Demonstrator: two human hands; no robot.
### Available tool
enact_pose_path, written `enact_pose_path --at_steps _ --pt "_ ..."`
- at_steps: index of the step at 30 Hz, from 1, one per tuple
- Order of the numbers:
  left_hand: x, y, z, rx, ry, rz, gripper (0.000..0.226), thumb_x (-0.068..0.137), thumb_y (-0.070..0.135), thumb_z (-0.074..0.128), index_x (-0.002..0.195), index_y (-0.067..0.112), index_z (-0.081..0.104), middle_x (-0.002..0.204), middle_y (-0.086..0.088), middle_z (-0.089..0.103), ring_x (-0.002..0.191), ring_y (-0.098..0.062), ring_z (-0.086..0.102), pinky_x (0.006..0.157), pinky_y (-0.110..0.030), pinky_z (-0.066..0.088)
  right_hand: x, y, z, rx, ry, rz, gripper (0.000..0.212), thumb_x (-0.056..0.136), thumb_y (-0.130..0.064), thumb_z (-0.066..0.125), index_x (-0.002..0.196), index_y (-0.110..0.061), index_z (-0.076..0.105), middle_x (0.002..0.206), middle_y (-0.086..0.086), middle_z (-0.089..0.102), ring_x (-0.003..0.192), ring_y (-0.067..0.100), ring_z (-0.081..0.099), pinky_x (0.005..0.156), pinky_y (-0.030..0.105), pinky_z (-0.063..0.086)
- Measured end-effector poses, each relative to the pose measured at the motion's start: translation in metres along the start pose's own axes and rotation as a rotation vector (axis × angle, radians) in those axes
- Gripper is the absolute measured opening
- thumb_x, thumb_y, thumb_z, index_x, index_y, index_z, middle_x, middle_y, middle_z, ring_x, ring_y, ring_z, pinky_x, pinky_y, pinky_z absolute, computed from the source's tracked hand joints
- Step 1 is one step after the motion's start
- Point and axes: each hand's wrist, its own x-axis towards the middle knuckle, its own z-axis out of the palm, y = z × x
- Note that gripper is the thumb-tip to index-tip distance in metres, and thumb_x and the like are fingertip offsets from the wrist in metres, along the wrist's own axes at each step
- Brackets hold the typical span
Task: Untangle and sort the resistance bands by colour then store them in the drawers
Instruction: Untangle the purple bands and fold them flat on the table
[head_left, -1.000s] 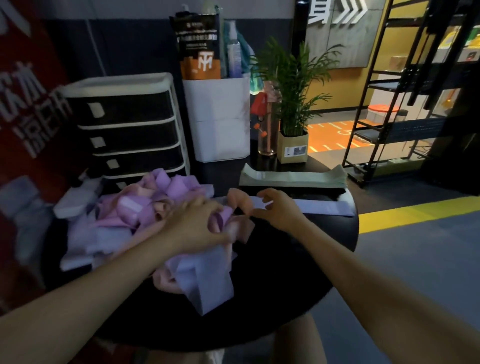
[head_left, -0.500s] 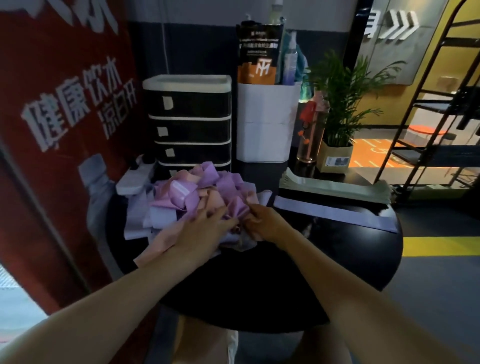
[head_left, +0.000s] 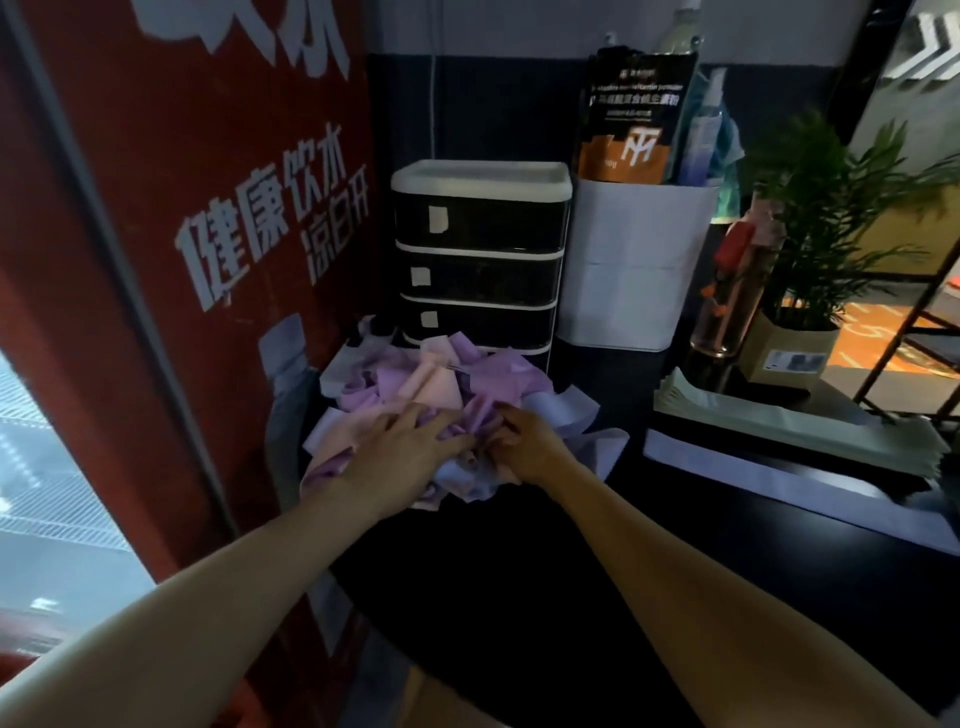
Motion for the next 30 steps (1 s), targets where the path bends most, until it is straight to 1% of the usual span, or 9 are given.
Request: enact_pose_path --at_steps 2,5,10,12,16,18,21,24,30 --pt "0.001 -0.003 0.004 -0.017 -0.055 -0.014 0.072 0.078 0.028 0.066 0.140 0.038 0.031 0.150 0.004 0.021 0.132 -0.028 0.025 0.098 -0.041 0.033 -0.005 0.007 0.003 -0.121 -0.013 0.003 0.034 0.099 -0.012 0.035 0.132 -0.008 0.045 0.144 0.005 0.041 0.132 0.018 0.035 0.112 0.026 0.022" --pt "0.002 -0.004 0.003 -0.225 -0.053 -0.042 0.077 0.069 0.049 0.060 0.139 0.039 0.031 0.148 0.005 0.021 0.133 -0.026 0.023 0.102 -0.044 0.031 -0.008 0.023 -0.001 -0.019 0.219 0.041 0.041 0.089 -0.012 0.056 0.130 -0.008 0.048 0.121 0.006 0.057 0.091 0.004 0.052 0.077 0.007 0.037" --pt "-0.002 0.018 -0.002 -0.415 -0.027 -0.074 0.086 0.063 0.084 0.031 0.140 0.048 0.022 0.149 0.010 0.016 0.139 -0.020 0.016 0.111 -0.047 0.022 -0.023 0.037 -0.018 0.027 0.342 0.125 0.058 0.077 -0.019 0.070 0.129 -0.015 0.045 0.123 0.009 0.049 0.113 0.026 0.049 0.083 0.027 0.034" --pt "-0.003 0.031 -0.003 -0.487 0.051 -0.039 0.072 0.076 0.072 0.031 0.141 0.040 0.028 0.144 0.005 0.027 0.133 -0.019 0.029 0.108 -0.042 0.029 -0.032 0.040 -0.022 -0.055 0.350 0.146 0.042 0.078 -0.024 0.067 0.115 -0.013 0.053 0.116 0.008 0.052 0.114 0.027 0.048 0.084 0.028 0.032" --pt "-0.006 0.046 -0.014 -0.594 0.183 0.024 0.061 0.081 0.009 0.055 0.139 0.020 0.041 0.135 -0.005 0.037 0.120 -0.016 0.038 0.098 -0.020 0.031 -0.056 0.040 -0.029 -0.016 0.402 0.226 0.041 0.079 -0.014 0.066 0.119 -0.014 0.057 0.124 0.012 0.045 0.113 0.033 0.046 0.094 0.032 0.040" --pt "-0.010 0.046 -0.020 -0.598 0.222 -0.025 0.055 0.081 0.000 0.055 0.133 0.017 0.047 0.132 -0.005 0.040 0.114 -0.019 0.044 0.093 -0.025 0.037 -0.062 0.035 -0.032 0.033 0.431 0.190 0.039 0.080 -0.011 0.065 0.118 -0.013 0.058 0.123 0.011 0.047 0.113 0.033 0.048 0.093 0.032 0.041" --pt "-0.017 0.041 -0.023 -0.526 0.322 -0.071 0.036 0.082 0.013 0.057 0.118 0.012 0.059 0.122 -0.007 0.050 0.100 -0.027 0.055 0.081 -0.039 0.048 -0.077 0.018 -0.037 0.101 0.414 0.067 0.031 0.081 -0.011 0.067 0.111 -0.006 0.062 0.114 0.009 0.057 0.104 0.025 0.056 0.086 0.027 0.042" --pt "-0.030 0.036 -0.021 -0.425 0.367 -0.094 0.033 0.077 0.027 0.056 0.106 0.015 0.065 0.111 -0.003 0.061 0.094 -0.026 0.059 0.075 -0.035 0.048 -0.093 -0.002 -0.035 0.137 0.292 -0.059 0.019 0.081 -0.013 0.069 0.098 -0.003 0.068 0.101 0.011 0.067 0.094 0.023 0.061 0.080 0.026 0.045" --pt "-0.049 0.036 -0.009 -0.476 0.311 -0.155 0.045 0.077 0.051 0.045 0.104 0.021 0.065 0.109 0.005 0.061 0.094 -0.019 0.058 0.083 -0.035 0.046 -0.097 -0.021 -0.006 -0.011 0.126 -0.105 0.027 0.090 -0.013 0.059 0.114 -0.003 0.061 0.113 0.011 0.062 0.101 0.022 0.058 0.088 0.023 0.041"
